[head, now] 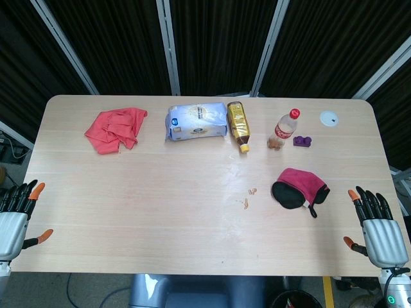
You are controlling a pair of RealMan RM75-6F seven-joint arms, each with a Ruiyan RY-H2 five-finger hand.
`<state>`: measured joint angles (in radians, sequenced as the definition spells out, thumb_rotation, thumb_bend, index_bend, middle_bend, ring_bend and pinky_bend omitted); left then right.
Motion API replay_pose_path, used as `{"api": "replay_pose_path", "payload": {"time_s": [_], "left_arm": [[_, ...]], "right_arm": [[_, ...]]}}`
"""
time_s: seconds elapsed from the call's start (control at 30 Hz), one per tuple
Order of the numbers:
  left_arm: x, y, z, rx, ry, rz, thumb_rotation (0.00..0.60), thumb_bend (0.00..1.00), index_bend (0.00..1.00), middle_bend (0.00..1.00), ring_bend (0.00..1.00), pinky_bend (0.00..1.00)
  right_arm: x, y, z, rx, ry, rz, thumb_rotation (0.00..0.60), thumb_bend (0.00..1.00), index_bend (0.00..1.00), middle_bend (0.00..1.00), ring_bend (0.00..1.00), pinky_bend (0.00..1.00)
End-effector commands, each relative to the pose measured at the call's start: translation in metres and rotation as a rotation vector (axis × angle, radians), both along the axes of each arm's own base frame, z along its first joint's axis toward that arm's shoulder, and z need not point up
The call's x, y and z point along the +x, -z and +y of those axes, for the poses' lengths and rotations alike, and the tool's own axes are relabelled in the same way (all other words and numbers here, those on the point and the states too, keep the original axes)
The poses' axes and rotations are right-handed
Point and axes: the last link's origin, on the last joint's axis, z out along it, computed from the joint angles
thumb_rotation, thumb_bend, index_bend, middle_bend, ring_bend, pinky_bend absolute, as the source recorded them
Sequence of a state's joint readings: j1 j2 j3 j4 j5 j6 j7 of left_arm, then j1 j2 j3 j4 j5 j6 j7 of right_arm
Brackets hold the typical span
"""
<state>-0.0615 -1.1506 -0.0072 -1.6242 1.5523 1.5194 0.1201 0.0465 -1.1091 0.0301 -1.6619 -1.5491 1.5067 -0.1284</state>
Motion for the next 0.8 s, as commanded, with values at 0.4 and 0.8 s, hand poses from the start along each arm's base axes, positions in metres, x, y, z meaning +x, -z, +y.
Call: {"api": "replay_pose_path", "payload": {"time_s": [0.4,0.8], "left_arm": [[0.000,0.000,0.001,-0.003,0.003,-0.004,0.600,0.00,0.00,0.00,0.00,0.00],[-0.001,0.002,0.004,-0.009,0.003,-0.009,0.600,0.00,0.00,0.00,0.00,0.00]], "right_arm": [[0.002,0.004,-0.001,0.026,0.026,-0.033,0.600,0.03,0.00,0.00,0.00,0.01],[0.023,0.045,-0.038,0.120,0.040,-0.083,0.600,0.03,0.00,0.00,0.00,0.01]]}}
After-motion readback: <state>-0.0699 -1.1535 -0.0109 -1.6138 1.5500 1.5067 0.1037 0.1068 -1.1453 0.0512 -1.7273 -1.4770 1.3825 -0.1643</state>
